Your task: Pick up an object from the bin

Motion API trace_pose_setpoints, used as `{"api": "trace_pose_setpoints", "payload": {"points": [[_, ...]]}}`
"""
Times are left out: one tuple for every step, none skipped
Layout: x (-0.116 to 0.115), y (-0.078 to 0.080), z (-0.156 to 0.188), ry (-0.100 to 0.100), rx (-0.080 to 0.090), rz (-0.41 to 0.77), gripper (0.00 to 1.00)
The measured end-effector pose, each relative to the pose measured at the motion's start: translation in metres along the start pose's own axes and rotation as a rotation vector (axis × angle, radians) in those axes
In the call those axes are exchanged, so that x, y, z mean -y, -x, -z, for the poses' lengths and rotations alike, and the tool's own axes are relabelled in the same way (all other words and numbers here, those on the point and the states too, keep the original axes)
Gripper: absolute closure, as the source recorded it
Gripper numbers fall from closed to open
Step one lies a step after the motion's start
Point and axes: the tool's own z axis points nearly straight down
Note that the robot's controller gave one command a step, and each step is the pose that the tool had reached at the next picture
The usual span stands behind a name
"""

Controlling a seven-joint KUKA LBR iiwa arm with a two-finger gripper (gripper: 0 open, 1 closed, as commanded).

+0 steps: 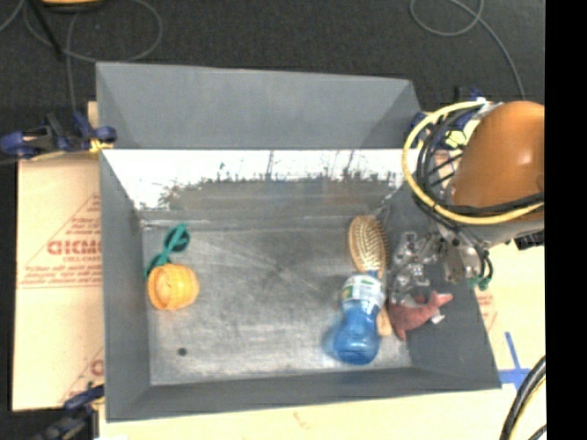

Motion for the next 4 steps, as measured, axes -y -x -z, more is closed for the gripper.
{"api": "trace_pose_setpoints", "payload": {"points": [[0.0, 0.0, -0.001, 0.001, -0.001, 0.0, 1.0], [-0.001, 0.02, -0.075, 0.002, 0.0, 0.24, 0.0], [-0.001, 0.022, -0.071, 0.001, 0.006, 0.236, 1.0], [-0.002, 0.02, -0.075, 0.004, -0.002, 0.234, 0.0]]}}
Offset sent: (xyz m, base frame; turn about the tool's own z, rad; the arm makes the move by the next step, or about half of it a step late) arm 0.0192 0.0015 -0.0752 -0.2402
